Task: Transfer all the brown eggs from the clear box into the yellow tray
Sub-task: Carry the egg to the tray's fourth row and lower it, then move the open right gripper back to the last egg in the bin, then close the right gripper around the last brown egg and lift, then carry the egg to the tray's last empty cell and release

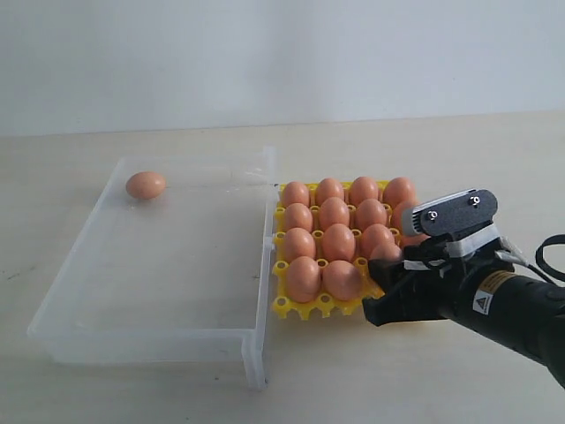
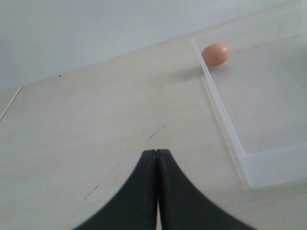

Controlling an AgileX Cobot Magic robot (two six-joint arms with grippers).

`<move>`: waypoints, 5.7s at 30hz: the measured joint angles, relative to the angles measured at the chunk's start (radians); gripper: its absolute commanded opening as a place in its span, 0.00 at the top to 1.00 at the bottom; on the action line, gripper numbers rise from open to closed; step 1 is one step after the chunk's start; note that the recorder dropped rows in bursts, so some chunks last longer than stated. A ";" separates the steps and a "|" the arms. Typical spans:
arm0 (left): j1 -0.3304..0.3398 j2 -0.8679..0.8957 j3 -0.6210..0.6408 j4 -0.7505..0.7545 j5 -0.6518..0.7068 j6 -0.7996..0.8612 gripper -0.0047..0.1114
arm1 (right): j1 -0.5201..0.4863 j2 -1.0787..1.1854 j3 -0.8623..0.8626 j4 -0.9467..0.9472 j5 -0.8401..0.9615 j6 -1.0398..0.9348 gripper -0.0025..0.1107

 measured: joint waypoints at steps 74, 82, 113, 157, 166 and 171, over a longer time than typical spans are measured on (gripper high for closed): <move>0.000 0.000 0.000 0.000 0.000 0.000 0.96 | 0.314 0.865 -1.736 -0.154 0.859 -0.713 0.45; 0.000 0.000 0.000 0.000 0.000 0.000 0.96 | 0.291 0.885 -1.741 -0.150 0.859 -0.780 0.45; 0.000 0.000 0.000 0.000 0.000 0.000 0.96 | 0.279 1.011 -1.983 0.052 1.005 -0.787 0.45; 0.000 0.000 0.000 0.000 0.000 0.000 0.96 | 0.303 0.562 -1.459 -0.195 0.951 -0.165 0.98; 0.000 0.000 0.000 0.000 0.000 0.000 0.96 | 0.218 0.043 -0.657 -0.124 0.411 -0.119 0.98; 0.000 0.000 0.000 0.000 0.000 0.000 0.96 | 0.129 -0.158 -0.353 0.035 0.240 -0.117 0.98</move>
